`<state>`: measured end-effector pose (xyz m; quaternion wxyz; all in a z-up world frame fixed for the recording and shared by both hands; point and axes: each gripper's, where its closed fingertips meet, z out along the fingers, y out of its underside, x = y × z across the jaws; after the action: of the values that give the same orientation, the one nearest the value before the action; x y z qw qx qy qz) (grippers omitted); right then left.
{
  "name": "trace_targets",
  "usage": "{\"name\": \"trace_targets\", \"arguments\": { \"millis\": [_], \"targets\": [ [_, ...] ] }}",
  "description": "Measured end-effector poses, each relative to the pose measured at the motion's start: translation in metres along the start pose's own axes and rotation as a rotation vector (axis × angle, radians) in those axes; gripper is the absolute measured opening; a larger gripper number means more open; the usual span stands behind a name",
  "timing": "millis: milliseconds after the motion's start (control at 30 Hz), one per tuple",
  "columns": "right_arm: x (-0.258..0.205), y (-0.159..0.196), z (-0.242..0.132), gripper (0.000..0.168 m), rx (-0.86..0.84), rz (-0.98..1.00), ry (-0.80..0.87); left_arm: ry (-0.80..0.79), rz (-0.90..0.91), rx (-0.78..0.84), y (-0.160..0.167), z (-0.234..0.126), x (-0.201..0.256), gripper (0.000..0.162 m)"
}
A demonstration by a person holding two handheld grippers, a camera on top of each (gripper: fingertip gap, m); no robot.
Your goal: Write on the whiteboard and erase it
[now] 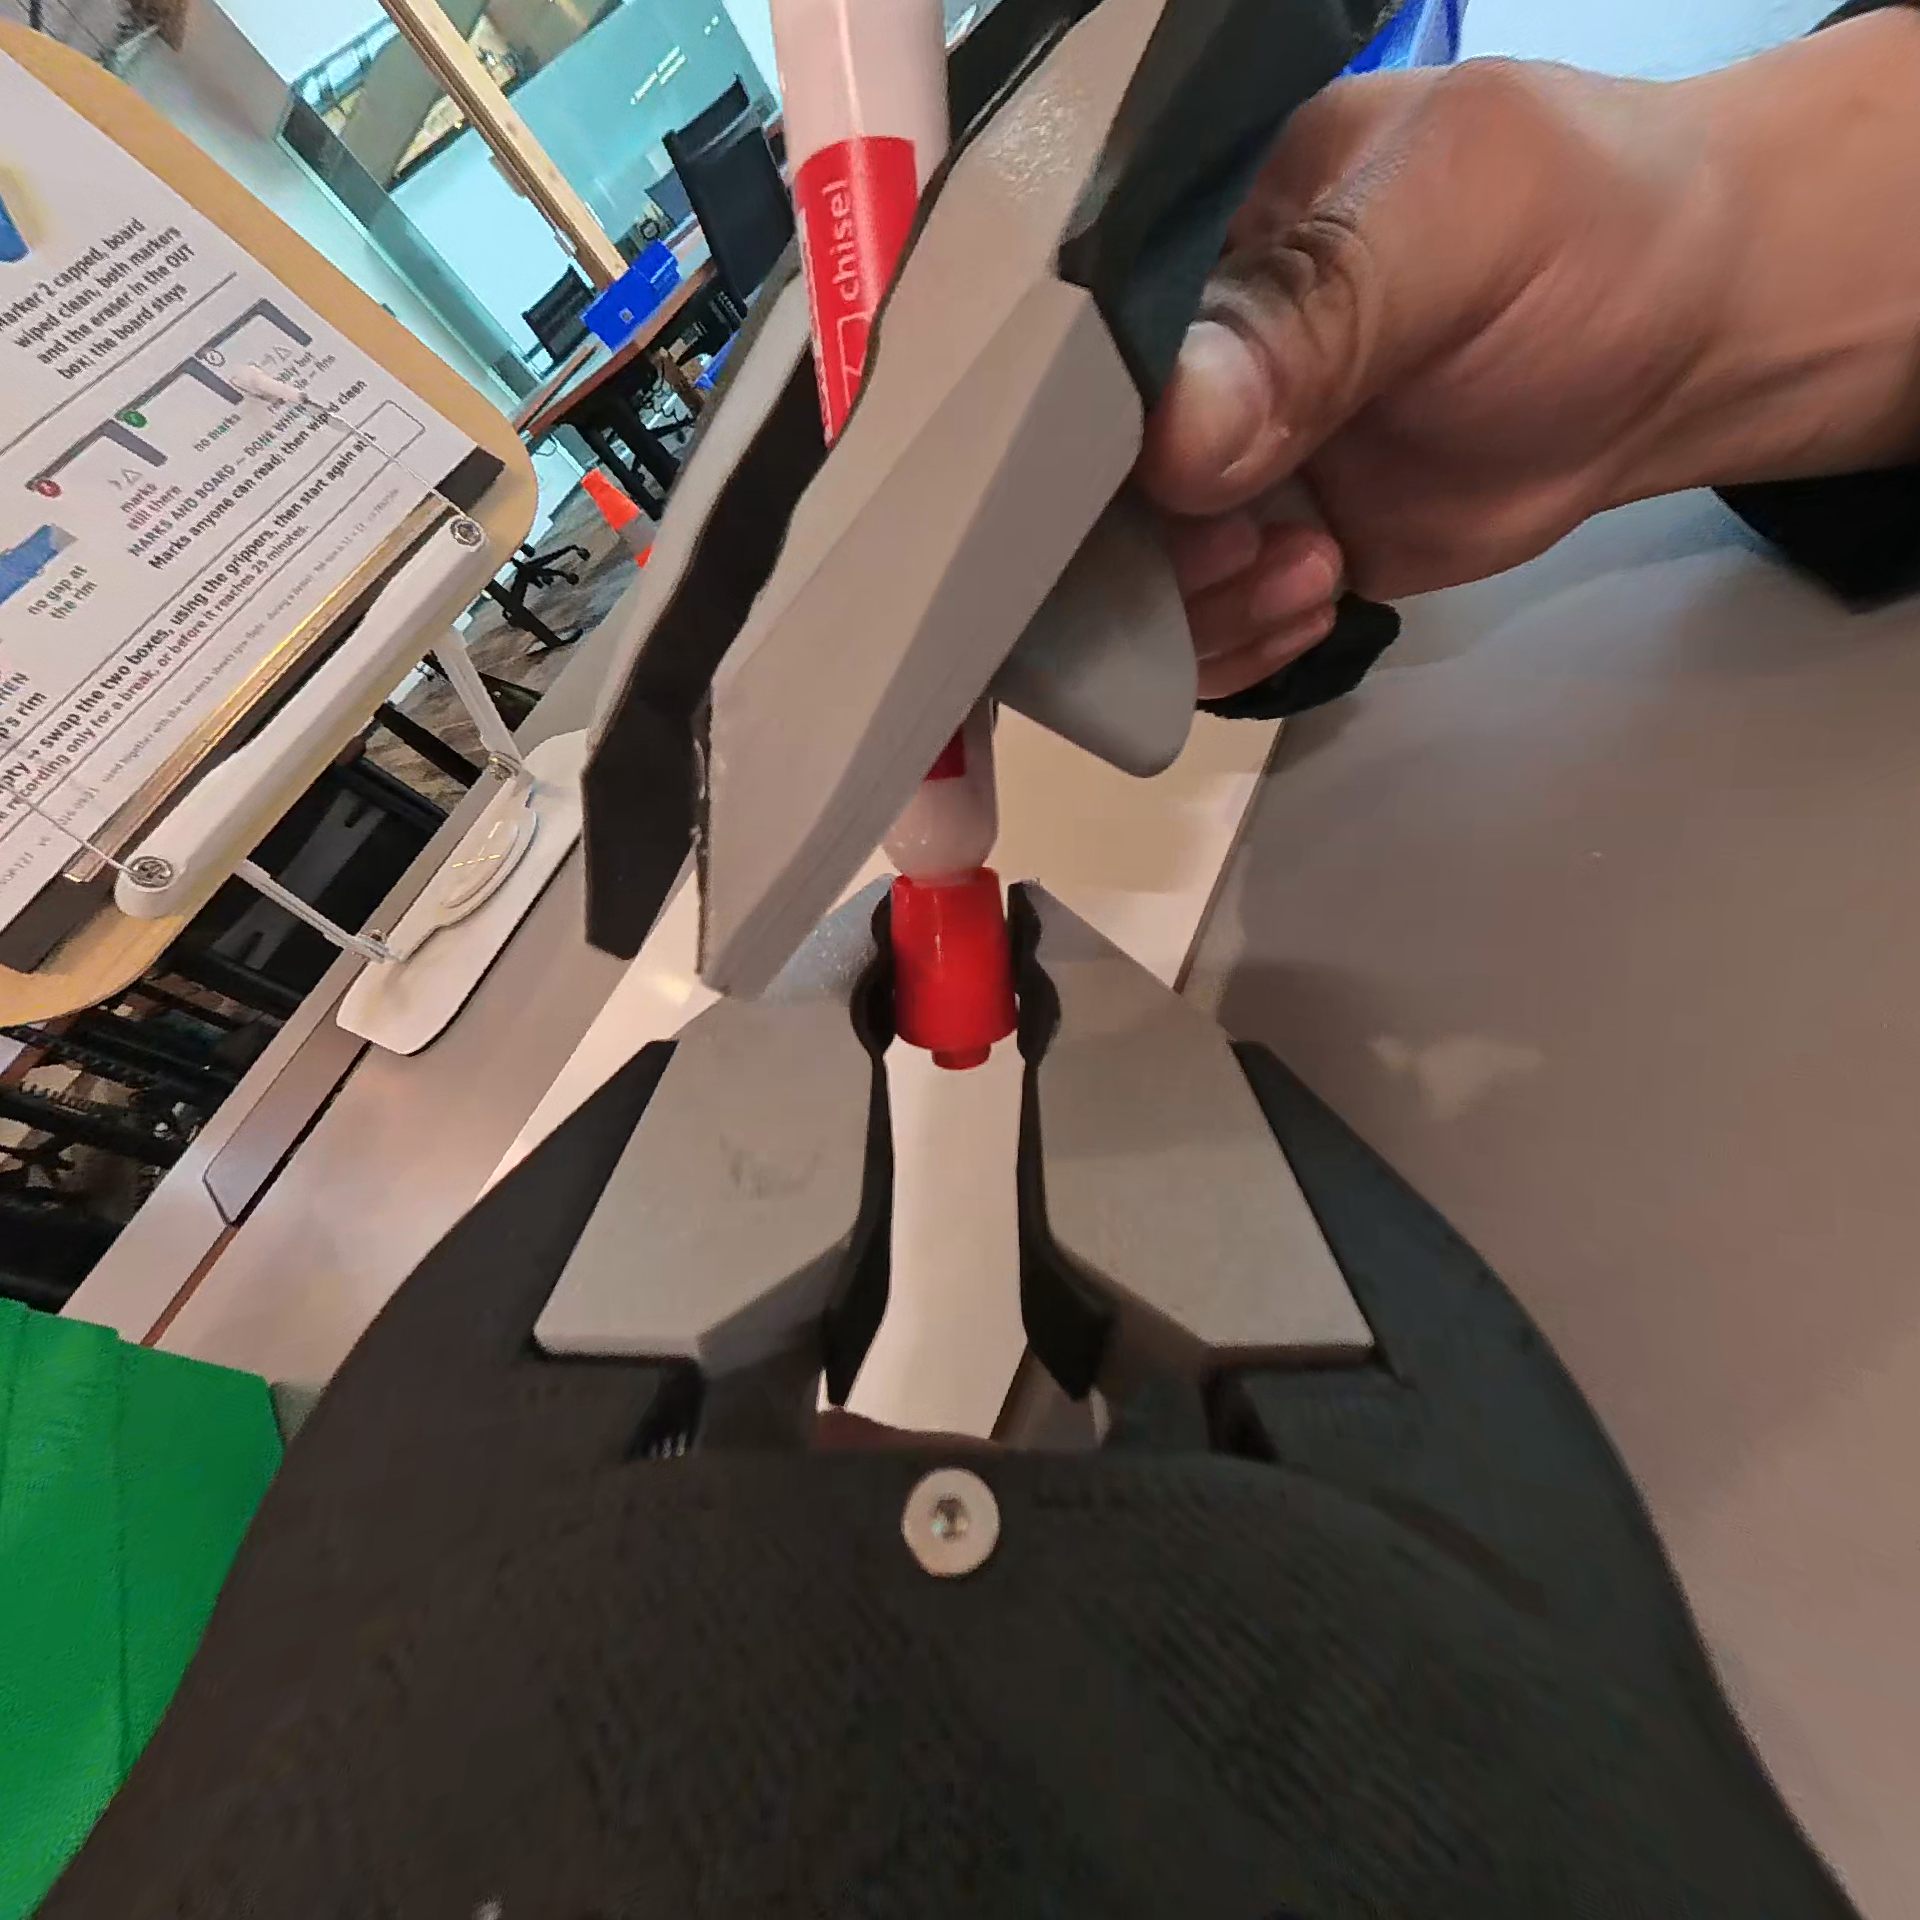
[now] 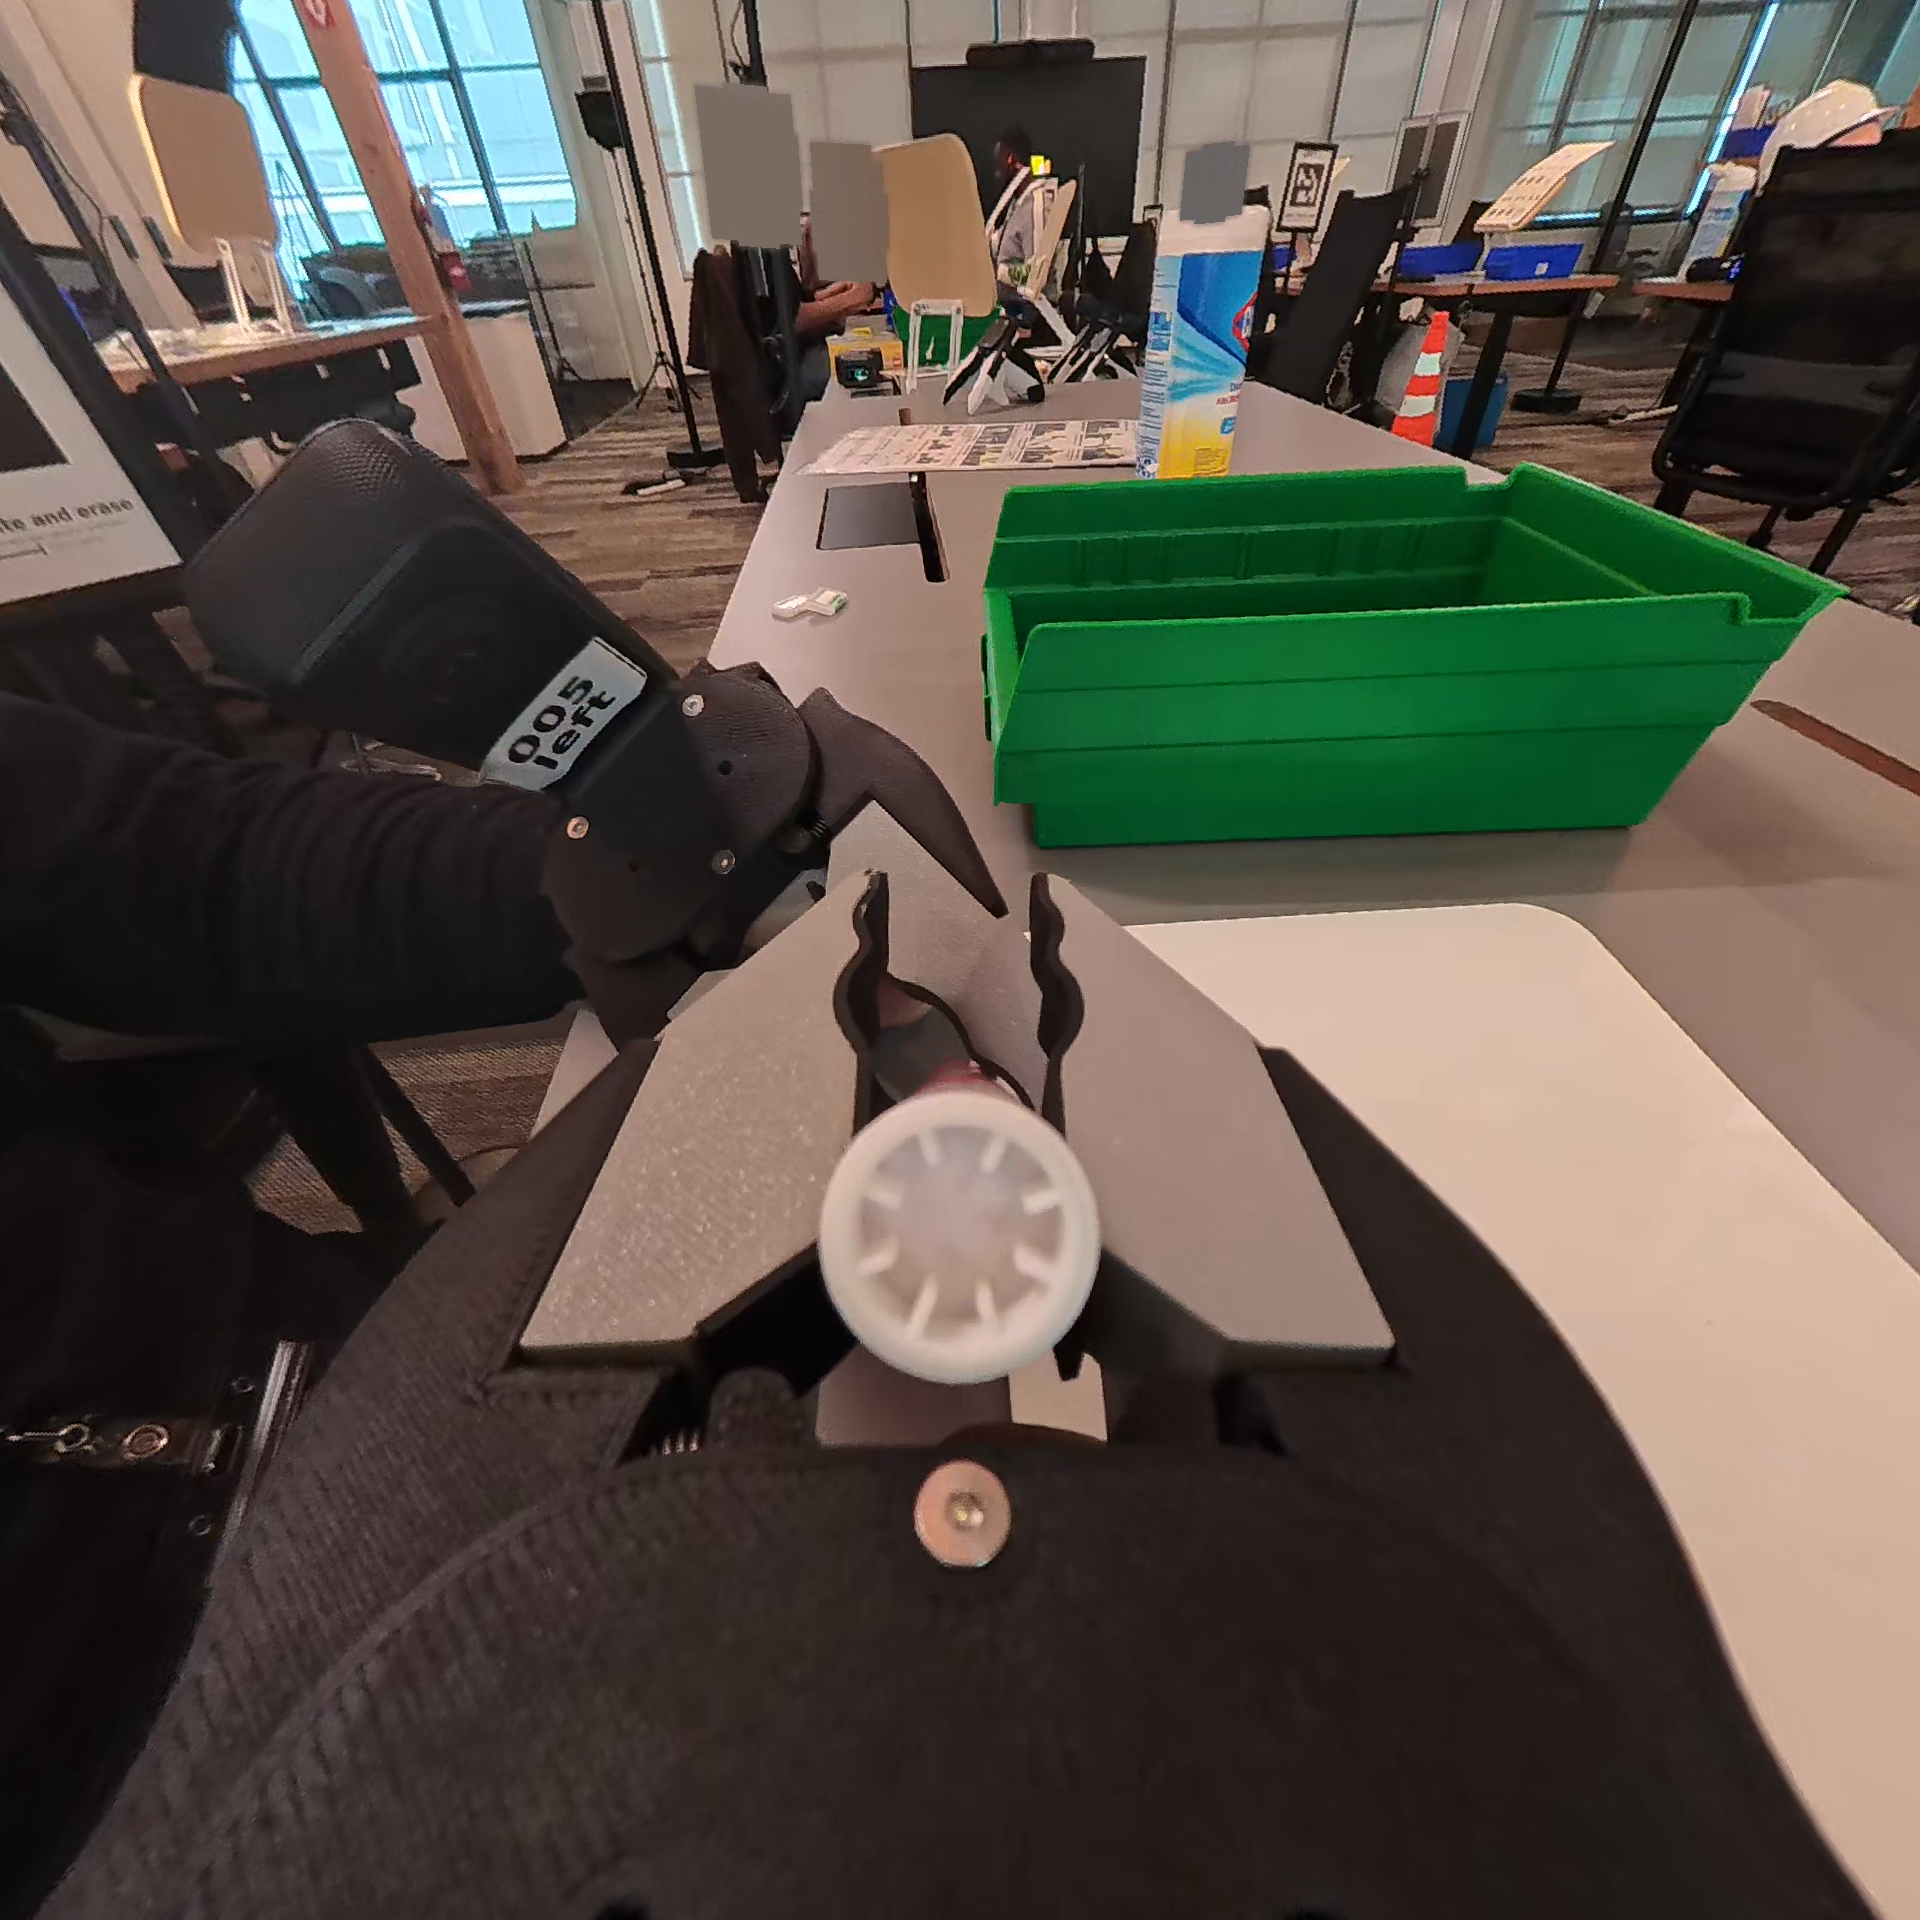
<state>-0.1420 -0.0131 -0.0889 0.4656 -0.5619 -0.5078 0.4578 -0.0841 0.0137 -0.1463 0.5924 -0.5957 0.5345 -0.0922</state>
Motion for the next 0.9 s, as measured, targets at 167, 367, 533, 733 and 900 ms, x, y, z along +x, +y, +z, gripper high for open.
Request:
{"name": "trace_targets", "arguments": {
  "millis": [167, 367, 533, 733, 900],
  "targets": [
    [0.001, 0.003, 0.004, 0.025, -0.026, -0.041, 0.039, -0.041, 0.050, -0.051, 0.008, 0.004, -0.002, 0.018],
    [0.002, 0.008, 0.011, 0.025, -0.039, -0.027, 0.045, -0.046, 0.004, -0.067, 0.007, 0.005, -0.003, 0.014],
    [-0.010, -0.004, 0.004, 0.025, 0.022, -0.025, -0.033, 0.126, -0.209, 0.028, -0.013, -0.002, 0.012, 0.013],
    [-0.054, -0.012, 0.001, 0.025, 0.061, -0.073, -0.268, 0.566, -0.406, 0.140, -0.035, -0.031, 0.053, 0.010],
    [-0.027, -0.008, 0.003, 0.025, 0.033, -0.033, -0.129, 0.266, -0.274, 0.079, -0.019, -0.013, 0.020, 0.009]
  ]
}}
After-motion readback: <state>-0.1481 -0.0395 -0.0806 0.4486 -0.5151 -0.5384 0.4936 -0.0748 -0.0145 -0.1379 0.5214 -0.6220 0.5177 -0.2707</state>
